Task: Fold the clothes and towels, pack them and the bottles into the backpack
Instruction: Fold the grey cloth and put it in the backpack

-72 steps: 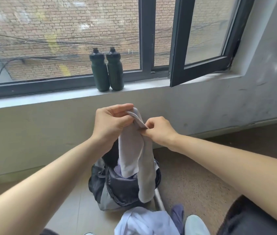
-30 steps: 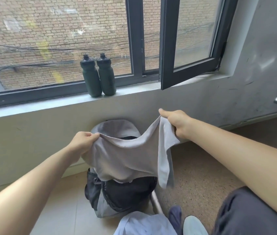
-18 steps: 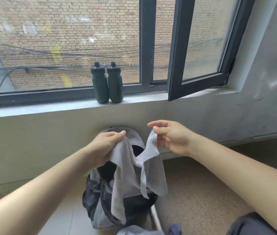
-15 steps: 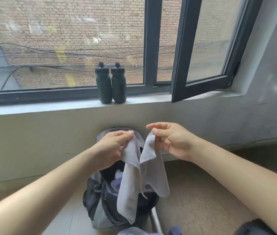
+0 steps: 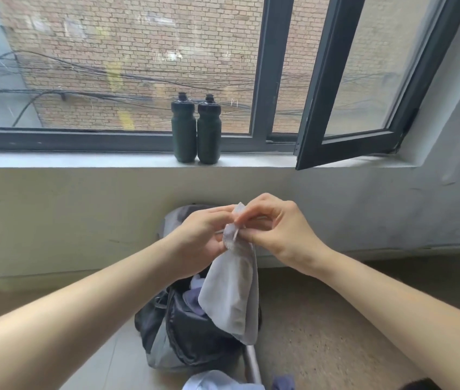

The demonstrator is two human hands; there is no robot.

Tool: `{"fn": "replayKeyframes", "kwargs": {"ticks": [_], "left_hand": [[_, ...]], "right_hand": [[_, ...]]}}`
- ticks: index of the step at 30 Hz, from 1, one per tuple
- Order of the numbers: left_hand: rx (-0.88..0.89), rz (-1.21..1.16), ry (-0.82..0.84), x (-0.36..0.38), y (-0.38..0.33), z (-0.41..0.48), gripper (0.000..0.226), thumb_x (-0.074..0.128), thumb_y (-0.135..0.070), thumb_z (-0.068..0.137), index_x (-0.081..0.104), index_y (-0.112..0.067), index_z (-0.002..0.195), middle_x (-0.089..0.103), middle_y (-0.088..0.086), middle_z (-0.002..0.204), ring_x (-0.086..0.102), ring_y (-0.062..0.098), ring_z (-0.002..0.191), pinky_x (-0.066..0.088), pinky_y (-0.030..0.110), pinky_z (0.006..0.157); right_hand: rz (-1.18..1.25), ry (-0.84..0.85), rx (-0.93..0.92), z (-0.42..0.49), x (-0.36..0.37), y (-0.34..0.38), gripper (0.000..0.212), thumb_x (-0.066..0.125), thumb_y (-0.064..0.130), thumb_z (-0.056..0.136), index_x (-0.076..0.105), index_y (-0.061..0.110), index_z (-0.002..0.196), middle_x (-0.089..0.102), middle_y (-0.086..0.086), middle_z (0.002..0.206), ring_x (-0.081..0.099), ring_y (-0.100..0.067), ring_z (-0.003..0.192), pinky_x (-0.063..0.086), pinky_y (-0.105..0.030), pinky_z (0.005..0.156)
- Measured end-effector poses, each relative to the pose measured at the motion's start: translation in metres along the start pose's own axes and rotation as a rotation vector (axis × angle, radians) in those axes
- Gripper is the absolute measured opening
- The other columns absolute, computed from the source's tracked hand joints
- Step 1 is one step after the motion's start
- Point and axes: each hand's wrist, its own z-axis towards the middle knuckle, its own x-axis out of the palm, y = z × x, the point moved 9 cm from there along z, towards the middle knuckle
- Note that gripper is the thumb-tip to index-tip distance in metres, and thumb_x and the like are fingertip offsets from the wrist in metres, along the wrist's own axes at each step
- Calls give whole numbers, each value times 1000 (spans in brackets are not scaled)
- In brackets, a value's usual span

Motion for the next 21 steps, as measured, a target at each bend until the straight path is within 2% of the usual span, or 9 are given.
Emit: {"fn": "replayKeyframes", "kwargs": {"ticks": [2,4,8,13,15,17,19,21], "left_hand": [[22,-1,38,5,-5,-4,42,45,3,93,51,17,133,57,26,127,50,30,115,41,35,96],[60,12,48,10,-10,-10,48,42,9,89,59,9,134,62,25,136,58,27,121,43,34,105],[91,-46,41,8,-13,-11,58,54,10,79,60,3,136,58,25,143,53,31,139,39,37,118],[71,-252,-49,2,-11,-15,61,56,13,69,65,0,128,71,16,129,72,20,109,56,27,98],[71,-290,-54,6,-10,-16,60,64,16,72,63,1,130,72,15,127,74,19,104,59,25,91],[65,-301,-82,6,-7,-15,56,70,15,78,61,3,132,72,15,127,75,17,103,60,23,90],[58,-294,-110,5,-5,-15,47,63,8,85,61,3,132,73,15,126,75,16,102,59,23,91],[68,-270,-147,3,-6,-14,41,59,10,90,62,3,129,74,15,122,76,16,101,61,23,85]], "right_hand": [[-74,-34,-39,1,-5,4,14,88,6,76,79,8,87,67,-8,97,73,-21,91,61,-34,87],[-112,-49,-57,1,-8,6,15,88,12,77,80,10,90,66,-5,96,72,-20,90,61,-34,86],[-152,-51,-73,3,-9,11,17,86,11,80,80,12,96,65,-4,96,71,-19,90,62,-33,84],[-241,-111,-125,3,-18,16,9,83,10,83,75,12,87,62,4,91,67,-16,85,61,-32,77],[-276,-121,-124,3,-20,14,9,81,12,84,73,14,86,61,6,91,65,-16,85,60,-32,74],[-300,-123,-129,2,-19,14,8,80,14,86,72,15,86,58,7,93,63,-14,84,59,-27,72],[-322,-114,-131,1,-17,13,9,79,15,87,70,17,86,55,9,94,61,-13,83,54,-19,70],[-347,-97,-126,2,-16,12,10,78,16,88,69,19,85,54,10,93,59,-12,80,49,-15,68]]}}
